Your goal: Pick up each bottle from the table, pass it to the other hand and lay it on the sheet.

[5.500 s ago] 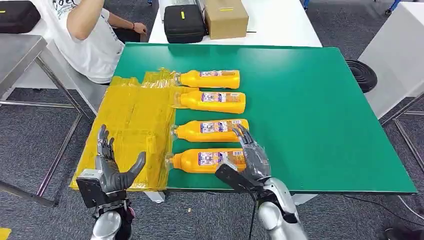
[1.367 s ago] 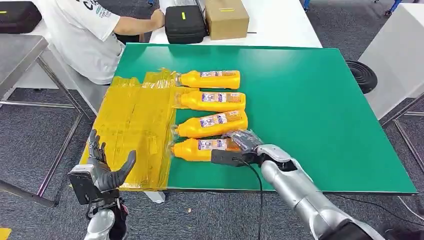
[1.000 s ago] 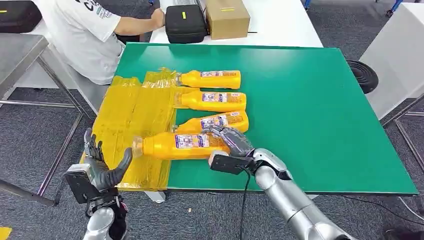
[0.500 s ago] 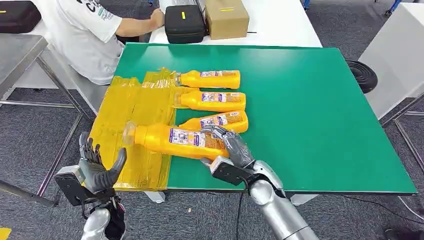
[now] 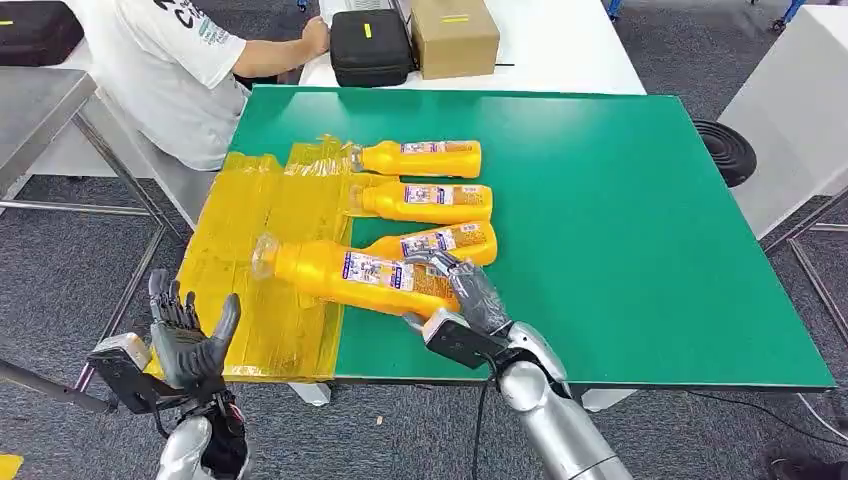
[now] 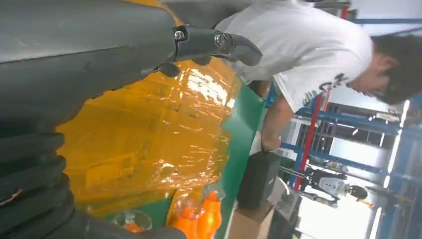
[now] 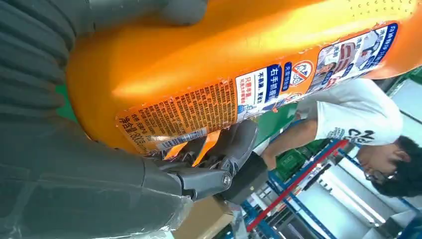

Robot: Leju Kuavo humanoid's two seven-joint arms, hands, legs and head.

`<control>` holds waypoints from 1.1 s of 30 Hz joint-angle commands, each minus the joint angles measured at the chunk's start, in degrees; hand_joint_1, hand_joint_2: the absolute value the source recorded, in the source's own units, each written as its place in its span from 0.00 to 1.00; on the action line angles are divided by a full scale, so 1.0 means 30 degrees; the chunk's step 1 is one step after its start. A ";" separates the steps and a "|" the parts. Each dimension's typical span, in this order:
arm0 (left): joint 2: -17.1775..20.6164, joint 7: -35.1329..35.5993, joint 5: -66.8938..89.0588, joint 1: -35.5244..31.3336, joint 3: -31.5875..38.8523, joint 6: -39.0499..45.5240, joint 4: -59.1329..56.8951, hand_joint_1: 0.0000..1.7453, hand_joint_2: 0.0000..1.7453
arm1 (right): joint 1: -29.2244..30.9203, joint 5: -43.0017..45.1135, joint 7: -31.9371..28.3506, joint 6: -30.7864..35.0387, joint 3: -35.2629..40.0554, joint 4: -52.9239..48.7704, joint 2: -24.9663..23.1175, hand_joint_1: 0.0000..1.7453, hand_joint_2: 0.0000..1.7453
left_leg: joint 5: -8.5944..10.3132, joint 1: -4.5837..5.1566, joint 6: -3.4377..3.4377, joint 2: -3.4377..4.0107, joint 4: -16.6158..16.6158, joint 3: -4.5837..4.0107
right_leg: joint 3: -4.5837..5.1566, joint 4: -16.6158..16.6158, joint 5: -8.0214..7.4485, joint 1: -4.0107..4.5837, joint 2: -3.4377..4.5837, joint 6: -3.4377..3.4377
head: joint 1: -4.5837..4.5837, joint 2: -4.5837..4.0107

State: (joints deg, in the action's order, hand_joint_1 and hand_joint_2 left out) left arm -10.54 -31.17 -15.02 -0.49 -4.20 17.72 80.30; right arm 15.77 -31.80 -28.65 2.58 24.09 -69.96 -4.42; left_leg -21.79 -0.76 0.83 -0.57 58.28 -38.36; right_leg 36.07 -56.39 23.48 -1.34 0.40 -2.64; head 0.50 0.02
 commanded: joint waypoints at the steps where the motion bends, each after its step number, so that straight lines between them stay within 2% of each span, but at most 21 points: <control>1: 0.1231 0.2040 -0.2647 -0.0090 -0.0887 -0.4254 -0.0457 0.00 1.00 | 0.0099 0.0215 -0.0256 0.0615 -0.0743 0.0928 -0.0089 1.00 1.00 | -0.0059 0.0001 0.0000 0.0025 -0.0012 0.0144 | -0.0144 0.0019 0.0052 0.0012 -0.0003 0.0049 | 0.0001 0.0000; 2: 0.1510 0.2586 -0.3625 -0.0178 -0.1187 -0.6000 -0.0822 0.00 1.00 | 0.0136 0.0238 -0.0432 0.0783 -0.0825 0.1036 -0.0134 1.00 1.00 | -0.0033 -0.0003 0.0001 0.0015 -0.0010 0.0085 | -0.0089 0.0019 0.0028 0.0012 -0.0005 0.0034 | -0.0007 0.0000; 3: 0.1910 0.3112 -0.4191 -0.0242 -0.1663 -0.7952 -0.1211 0.00 1.00 | 0.0218 0.0261 -0.0662 0.1048 -0.0938 0.1215 -0.0269 1.00 1.00 | -0.0047 0.0006 -0.0001 0.0014 -0.0025 0.0147 | -0.0148 0.0025 0.0047 0.0007 -0.0014 0.0051 | 0.0007 0.0000; 6: 0.2327 0.4081 -0.4867 -0.0367 -0.2553 -1.1462 -0.2027 0.00 1.00 | 0.0630 0.0982 -0.1643 0.1098 -0.1052 0.1909 -0.0902 1.00 1.00 | -0.0020 0.0002 -0.0002 0.0018 -0.0022 0.0081 | -0.0078 0.0024 0.0017 0.0005 0.0003 0.0033 | -0.0007 0.0000; 8: 0.2290 0.4547 -0.5194 -0.0485 -0.2960 -1.2687 -0.2488 0.00 1.00 | 0.0738 0.1397 -0.2397 0.1113 -0.1011 0.2376 -0.1420 1.00 1.00 | -0.0056 0.0013 -0.0005 0.0039 -0.0032 0.0176 | -0.0162 0.0026 0.0050 0.0002 0.0011 0.0060 | 0.0000 0.0000; 12: 0.2320 0.5392 -0.5939 -0.0280 -0.3850 -1.4773 -0.2857 0.00 1.00 | 0.1196 0.1918 -0.3782 0.1878 -0.0662 0.3998 -0.2410 1.00 1.00 | -0.0062 0.0004 -0.0010 0.0055 -0.0031 0.0176 | -0.0158 0.0024 0.0050 0.0011 0.0025 0.0062 | 0.0007 0.0000; 13: 0.2278 0.5390 -0.5936 -0.0246 -0.3867 -1.4755 -0.2862 0.00 1.00 | 0.1209 0.1916 -0.3782 0.1934 -0.0644 0.4054 -0.2446 1.00 1.00 | -0.0032 0.0006 -0.0005 0.0043 -0.0028 0.0109 | -0.0092 0.0021 0.0023 0.0004 0.0023 0.0037 | 0.0000 0.0000; 20: 0.2140 0.5759 -0.5460 -0.0809 -0.3985 -1.4910 -0.3175 0.00 1.00 | 0.1588 0.2741 -0.3782 0.2768 0.0477 0.4748 -0.2447 1.00 1.00 | -0.0066 -0.0009 -0.0002 0.0052 -0.0013 0.0173 | -0.0163 0.0020 0.0052 0.0022 0.0019 0.0063 | 0.0000 0.0000; 23: 0.1986 0.5858 -0.5263 -0.1129 -0.4006 -1.4833 -0.3572 0.00 1.00 | 0.1762 0.2804 -0.3782 0.2512 0.0993 0.5270 -0.2606 1.00 1.00 | -0.0027 -0.0005 -0.0004 0.0034 -0.0018 0.0087 | -0.0079 0.0019 0.0020 0.0010 0.0015 0.0040 | 0.0000 0.0000; 26: 0.1729 0.5804 -0.5279 -0.1591 -0.3783 -1.4570 -0.4089 0.00 1.00 | 0.1731 0.2802 -0.3782 0.2351 0.1723 0.5754 -0.2758 1.00 1.00 | -0.0044 -0.0008 -0.0007 0.0026 -0.0020 0.0133 | -0.0128 0.0021 0.0040 0.0017 0.0001 0.0056 | 0.0000 0.0000; 27: 0.1524 0.5682 -0.5495 -0.1744 -0.3486 -1.4323 -0.4199 0.00 1.00 | 0.1669 0.2765 -0.3782 0.2401 0.1968 0.5928 -0.2832 1.00 1.00 | -0.0020 -0.0006 -0.0005 0.0007 -0.0021 0.0080 | -0.0079 0.0019 0.0023 0.0011 -0.0012 0.0038 | -0.0007 0.0000; 28: 0.1339 0.5593 -0.5698 -0.1843 -0.3155 -1.3936 -0.4246 0.00 1.00 | 0.1543 0.2804 -0.3782 0.2424 0.2106 0.5970 -0.2919 1.00 1.00 | -0.0050 -0.0011 -0.0005 0.0013 -0.0021 0.0153 | -0.0154 0.0022 0.0053 0.0021 -0.0016 0.0061 | 0.0000 0.0000; 29: 0.1339 0.5593 -0.5698 -0.1843 -0.3155 -1.3936 -0.4246 0.00 1.00 | 0.1543 0.2804 -0.3782 0.2424 0.2106 0.5970 -0.2919 1.00 1.00 | -0.0017 -0.0004 -0.0001 0.0016 -0.0021 0.0073 | -0.0067 0.0018 0.0020 0.0008 -0.0002 0.0034 | 0.0000 0.0000; 31: 0.1195 0.5406 -0.5548 -0.1923 -0.2755 -1.3038 -0.4140 0.00 1.00 | 0.1363 0.2881 -0.3782 0.2498 0.2272 0.5919 -0.2902 1.00 1.00 | -0.0065 -0.0018 -0.0003 0.0018 -0.0016 0.0174 | -0.0175 0.0022 0.0063 0.0030 -0.0015 0.0063 | 0.0000 0.0000; 33: 0.1049 0.5405 -0.5732 -0.2058 -0.2439 -1.2564 -0.4078 0.00 1.00 | 0.1238 0.3006 -0.3782 0.2399 0.2337 0.5843 -0.2889 1.00 1.00 | -0.0013 -0.0010 0.0001 0.0008 -0.0017 0.0053 | -0.0049 0.0015 0.0016 0.0014 -0.0009 0.0027 | 0.0000 0.0000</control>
State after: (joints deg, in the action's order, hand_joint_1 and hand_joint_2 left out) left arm -6.16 -14.36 -31.87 -3.14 -14.56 -24.52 72.80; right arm 17.87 -23.54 -39.84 9.97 27.56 -57.95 -13.22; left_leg -21.78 -0.78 0.83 -0.55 58.28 -38.38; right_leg 36.10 -56.41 23.48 -1.32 0.40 -2.63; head 0.50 0.02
